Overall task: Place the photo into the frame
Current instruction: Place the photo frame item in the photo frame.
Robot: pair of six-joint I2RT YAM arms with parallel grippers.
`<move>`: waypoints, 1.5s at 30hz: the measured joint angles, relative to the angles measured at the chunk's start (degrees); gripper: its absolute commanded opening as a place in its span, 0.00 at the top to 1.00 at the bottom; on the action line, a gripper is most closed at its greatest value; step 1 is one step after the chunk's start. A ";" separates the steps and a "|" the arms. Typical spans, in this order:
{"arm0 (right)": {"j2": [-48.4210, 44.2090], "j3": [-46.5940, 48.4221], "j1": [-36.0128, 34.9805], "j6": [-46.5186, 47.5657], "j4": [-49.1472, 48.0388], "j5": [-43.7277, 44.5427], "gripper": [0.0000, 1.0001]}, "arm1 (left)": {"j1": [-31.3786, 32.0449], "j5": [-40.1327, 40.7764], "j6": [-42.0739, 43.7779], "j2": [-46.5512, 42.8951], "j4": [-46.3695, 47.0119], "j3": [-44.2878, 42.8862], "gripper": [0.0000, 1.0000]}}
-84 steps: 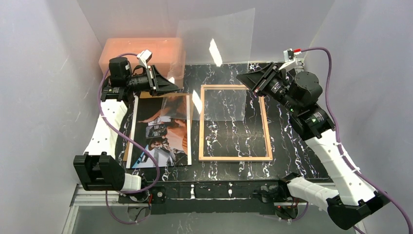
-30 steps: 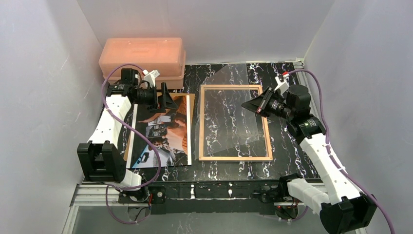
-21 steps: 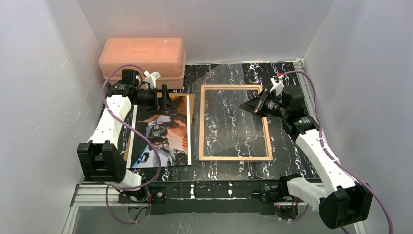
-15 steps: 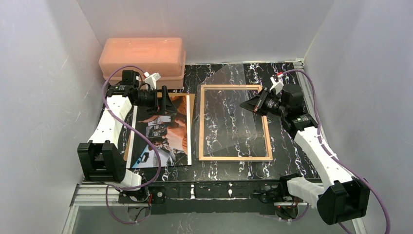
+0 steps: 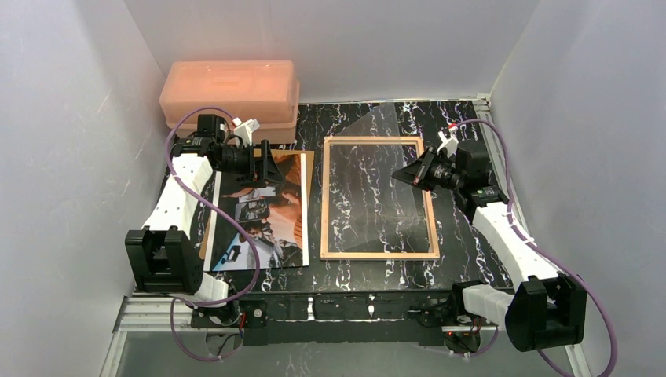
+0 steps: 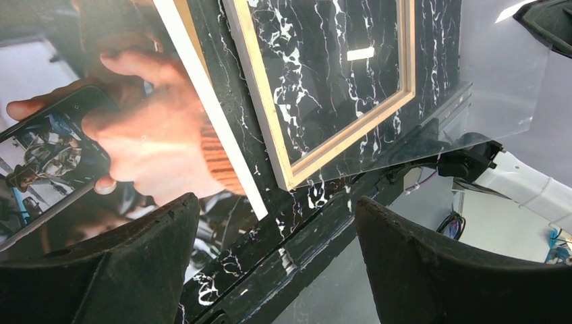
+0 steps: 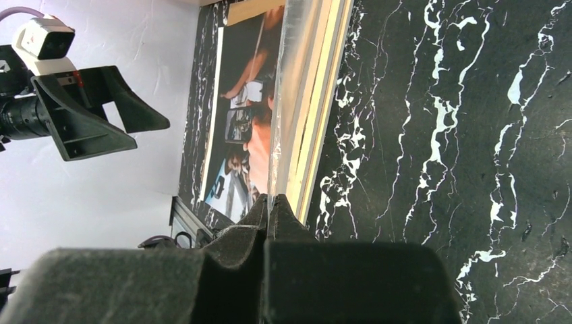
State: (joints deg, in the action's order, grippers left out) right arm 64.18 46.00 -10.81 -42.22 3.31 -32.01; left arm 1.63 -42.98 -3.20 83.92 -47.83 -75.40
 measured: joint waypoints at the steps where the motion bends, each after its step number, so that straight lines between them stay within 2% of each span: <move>1: 0.04 -0.20 0.26 0.17 -0.07 -0.20 0.99 | 0.00 0.00 0.02 0.00 -0.09 0.02 0.17; 24: 0.04 -3.63 4.87 4.52 -0.50 -1.53 0.99 | 0.26 -0.04 0.07 0.02 -0.26 0.00 0.18; 45: -1.14 -5.57 6.73 8.20 2.93 1.92 0.99 | 0.26 -0.31 0.02 0.04 -0.42 0.00 0.19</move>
State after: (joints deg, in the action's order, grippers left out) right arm 63.05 40.42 -4.08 -34.02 6.24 -30.09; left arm 1.89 -43.29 -3.18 83.96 -48.25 -75.40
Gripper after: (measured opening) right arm 0.032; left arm 0.816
